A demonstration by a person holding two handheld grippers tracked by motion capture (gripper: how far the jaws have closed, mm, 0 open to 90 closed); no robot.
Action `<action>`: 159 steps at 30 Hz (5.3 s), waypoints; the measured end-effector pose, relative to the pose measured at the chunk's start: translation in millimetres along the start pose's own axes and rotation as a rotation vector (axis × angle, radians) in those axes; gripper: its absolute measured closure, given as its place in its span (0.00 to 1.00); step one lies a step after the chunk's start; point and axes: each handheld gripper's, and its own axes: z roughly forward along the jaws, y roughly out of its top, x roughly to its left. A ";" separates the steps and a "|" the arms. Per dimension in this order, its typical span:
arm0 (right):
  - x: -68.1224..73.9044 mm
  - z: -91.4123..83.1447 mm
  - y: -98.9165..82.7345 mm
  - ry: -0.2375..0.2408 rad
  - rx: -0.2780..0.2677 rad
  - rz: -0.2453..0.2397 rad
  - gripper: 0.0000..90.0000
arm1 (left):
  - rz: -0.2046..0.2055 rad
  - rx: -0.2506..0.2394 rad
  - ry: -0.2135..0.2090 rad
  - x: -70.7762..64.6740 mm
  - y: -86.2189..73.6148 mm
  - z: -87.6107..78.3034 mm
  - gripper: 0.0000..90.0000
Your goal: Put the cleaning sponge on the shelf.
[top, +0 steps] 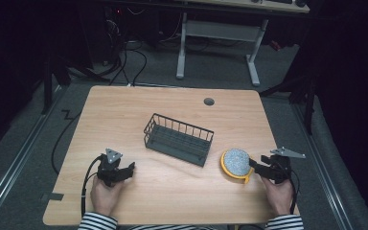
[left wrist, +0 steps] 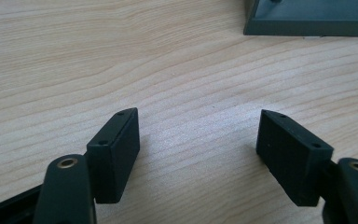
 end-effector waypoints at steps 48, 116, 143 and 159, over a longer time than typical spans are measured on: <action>-3.5 34.0 7.1 0.144 0.140 0.022 0.87 | 0.004 0.004 -0.004 -0.1 0.3 0.3 0.33; 77.4 1.2 164.3 0.248 -0.054 -0.317 0.88 | 0.002 0.004 -0.002 -0.4 0.6 0.5 0.33; 124.3 68.2 173.6 0.333 0.008 -0.366 0.87 | 0.002 0.004 -0.002 -0.4 0.6 0.5 0.33; 132.5 85.6 159.5 0.375 0.055 -0.374 0.86 | 0.002 0.004 -0.003 -0.4 0.5 0.5 0.32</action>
